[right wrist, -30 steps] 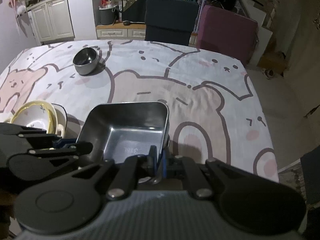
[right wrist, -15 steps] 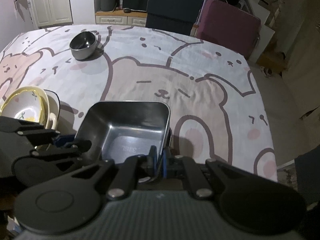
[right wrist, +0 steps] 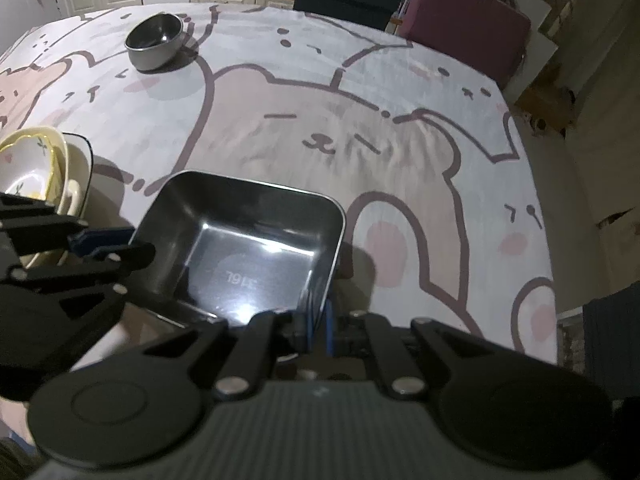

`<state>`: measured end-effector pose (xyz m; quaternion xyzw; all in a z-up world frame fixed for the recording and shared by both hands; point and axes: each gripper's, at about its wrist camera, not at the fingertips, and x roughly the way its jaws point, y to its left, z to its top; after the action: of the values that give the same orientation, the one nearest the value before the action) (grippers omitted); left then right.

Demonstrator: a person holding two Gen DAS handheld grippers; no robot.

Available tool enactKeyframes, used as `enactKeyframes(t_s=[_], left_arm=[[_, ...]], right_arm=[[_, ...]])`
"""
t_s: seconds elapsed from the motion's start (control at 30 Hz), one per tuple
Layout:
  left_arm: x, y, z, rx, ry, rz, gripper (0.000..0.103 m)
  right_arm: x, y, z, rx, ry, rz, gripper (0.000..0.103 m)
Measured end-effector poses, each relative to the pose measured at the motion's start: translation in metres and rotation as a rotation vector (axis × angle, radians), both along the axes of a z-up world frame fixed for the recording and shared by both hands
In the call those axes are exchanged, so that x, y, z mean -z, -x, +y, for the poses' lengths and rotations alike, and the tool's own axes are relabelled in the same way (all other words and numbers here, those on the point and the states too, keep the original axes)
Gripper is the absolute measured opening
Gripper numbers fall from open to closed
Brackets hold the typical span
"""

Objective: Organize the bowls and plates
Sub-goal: 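Carry the larger steel tray with both tools toward the plate stack and lower it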

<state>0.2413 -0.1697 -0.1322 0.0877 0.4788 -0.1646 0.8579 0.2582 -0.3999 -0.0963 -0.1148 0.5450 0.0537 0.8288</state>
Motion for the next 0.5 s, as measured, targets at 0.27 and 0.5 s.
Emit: enactKeyframes(t_s=[0.27,0.5], left_arm=[[0.003,-0.002,-0.001,0.010,-0.014,0.010,0.017],[0.006,-0.005,0.000,0.012,-0.010,0.025,0.017]], right_arm=[[0.014,-0.008,-0.006,0.011,-0.024,0.042,0.008],[0.023,-0.015,-0.019,0.055,-0.089,0.074,0.010]])
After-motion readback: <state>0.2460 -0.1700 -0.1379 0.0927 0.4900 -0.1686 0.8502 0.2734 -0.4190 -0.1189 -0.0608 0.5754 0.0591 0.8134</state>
